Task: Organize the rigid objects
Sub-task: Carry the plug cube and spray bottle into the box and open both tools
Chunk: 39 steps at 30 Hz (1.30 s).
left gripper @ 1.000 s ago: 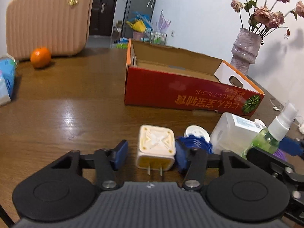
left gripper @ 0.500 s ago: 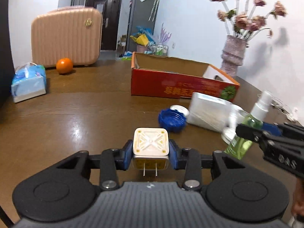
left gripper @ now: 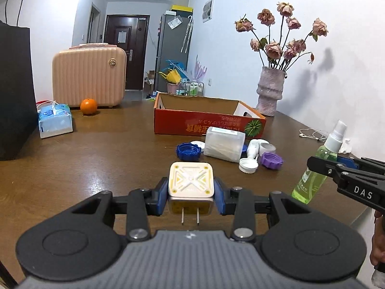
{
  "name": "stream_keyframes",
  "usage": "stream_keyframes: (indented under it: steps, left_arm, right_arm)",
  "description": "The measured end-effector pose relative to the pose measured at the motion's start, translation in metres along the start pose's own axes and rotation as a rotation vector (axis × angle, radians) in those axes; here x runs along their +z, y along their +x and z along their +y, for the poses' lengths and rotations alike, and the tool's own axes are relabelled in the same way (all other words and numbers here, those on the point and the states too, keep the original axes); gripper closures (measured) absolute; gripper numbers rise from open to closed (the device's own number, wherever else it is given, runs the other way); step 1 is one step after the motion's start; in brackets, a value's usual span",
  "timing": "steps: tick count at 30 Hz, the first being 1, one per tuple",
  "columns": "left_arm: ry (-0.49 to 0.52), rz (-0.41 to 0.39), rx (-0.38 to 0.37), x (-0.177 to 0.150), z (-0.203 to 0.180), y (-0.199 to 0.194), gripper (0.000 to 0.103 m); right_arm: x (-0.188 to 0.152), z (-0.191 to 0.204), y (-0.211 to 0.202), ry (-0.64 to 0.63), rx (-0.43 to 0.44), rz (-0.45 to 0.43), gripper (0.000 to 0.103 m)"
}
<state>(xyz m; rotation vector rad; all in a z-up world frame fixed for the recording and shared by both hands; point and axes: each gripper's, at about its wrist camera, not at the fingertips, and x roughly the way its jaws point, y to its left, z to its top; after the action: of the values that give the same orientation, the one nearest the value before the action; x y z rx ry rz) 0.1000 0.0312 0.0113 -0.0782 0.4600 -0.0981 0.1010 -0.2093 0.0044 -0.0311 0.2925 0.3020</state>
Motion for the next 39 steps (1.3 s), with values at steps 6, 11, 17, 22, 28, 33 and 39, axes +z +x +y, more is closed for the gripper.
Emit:
stream_keyframes:
  steps: [6, 11, 17, 22, 28, 33, 39]
  left_arm:
    - [0.008, -0.010, -0.003, 0.003, -0.008, -0.004, 0.064]
    - [0.019, -0.022, -0.022, 0.034, -0.006, 0.026, 0.064]
    - [0.012, -0.030, -0.035, 0.116, 0.006, 0.112, 0.064]
    - [0.021, 0.017, -0.001, 0.186, 0.016, 0.223, 0.064]
    - [0.011, 0.140, 0.023, 0.228, 0.032, 0.365, 0.064]
    - [0.006, 0.275, 0.064, 0.232, 0.042, 0.451, 0.064]
    - [0.062, 0.381, 0.098, 0.227, 0.042, 0.498, 0.064]
  right_arm:
    - [0.010, -0.012, 0.007, 0.009, 0.000, -0.023, 0.073]
    - [0.044, -0.037, 0.050, 0.003, 0.021, -0.029, 0.073]
    - [0.104, -0.077, 0.154, -0.026, 0.022, -0.052, 0.073]
    - [0.142, -0.118, 0.280, 0.004, -0.011, 0.009, 0.073]
    - [0.156, -0.149, 0.410, 0.024, -0.051, 0.157, 0.073]
    - [0.153, -0.157, 0.478, -0.002, -0.089, 0.273, 0.073]
    - [0.148, -0.149, 0.506, -0.038, -0.089, 0.341, 0.073]
